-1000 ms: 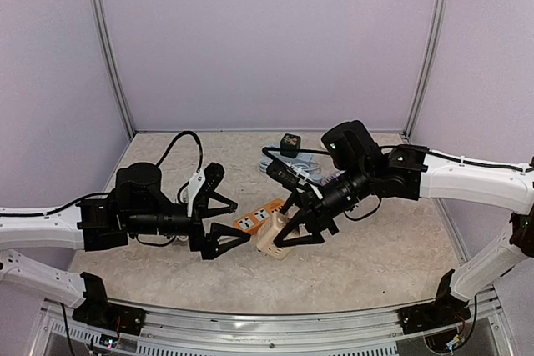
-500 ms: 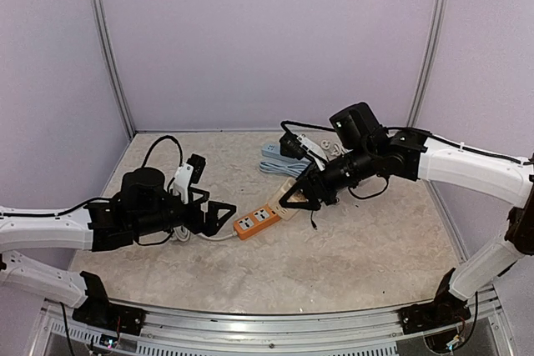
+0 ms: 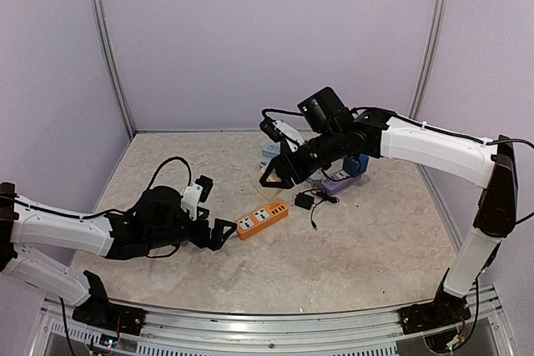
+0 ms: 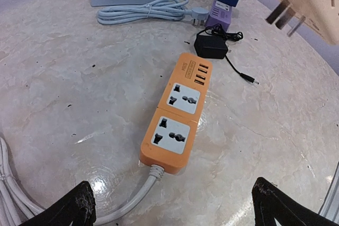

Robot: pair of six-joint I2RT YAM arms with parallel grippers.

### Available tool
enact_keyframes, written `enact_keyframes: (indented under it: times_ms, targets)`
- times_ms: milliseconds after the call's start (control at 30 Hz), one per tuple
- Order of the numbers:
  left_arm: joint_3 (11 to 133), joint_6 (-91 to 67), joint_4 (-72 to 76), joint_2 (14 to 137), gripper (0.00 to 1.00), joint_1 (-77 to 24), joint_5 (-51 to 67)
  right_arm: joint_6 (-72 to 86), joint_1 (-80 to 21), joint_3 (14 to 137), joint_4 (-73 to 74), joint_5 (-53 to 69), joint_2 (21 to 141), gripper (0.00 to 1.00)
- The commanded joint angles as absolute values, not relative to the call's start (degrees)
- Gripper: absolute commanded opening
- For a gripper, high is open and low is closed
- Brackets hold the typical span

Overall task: Insert the plug
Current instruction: Adjust the socket at the center of the board.

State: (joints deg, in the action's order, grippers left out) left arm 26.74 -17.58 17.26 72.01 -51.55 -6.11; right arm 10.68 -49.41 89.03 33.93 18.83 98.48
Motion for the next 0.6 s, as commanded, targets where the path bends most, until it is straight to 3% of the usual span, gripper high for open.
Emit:
enact_keyframes:
  times_ms: [0, 300, 567]
  targets:
    - [25.13, -14.29, 21.25, 74.11, 0.99, -54.22, -10.7, 13.94, -49.35, 93.72, 36.16, 19.38, 103.9, 0.0]
    - [25.0, -11.53, 24.97, 82.79, 0.93, -57.6, -19.95, 18.69, -49.59, 102.08, 38.65, 17.46, 111.87, 0.0]
    - [26.57, -11.55, 28.98, 91.71, 0.65, -59.83, -19.62, 20.48, -50.78, 102.63, 38.46, 14.89, 114.69, 0.0]
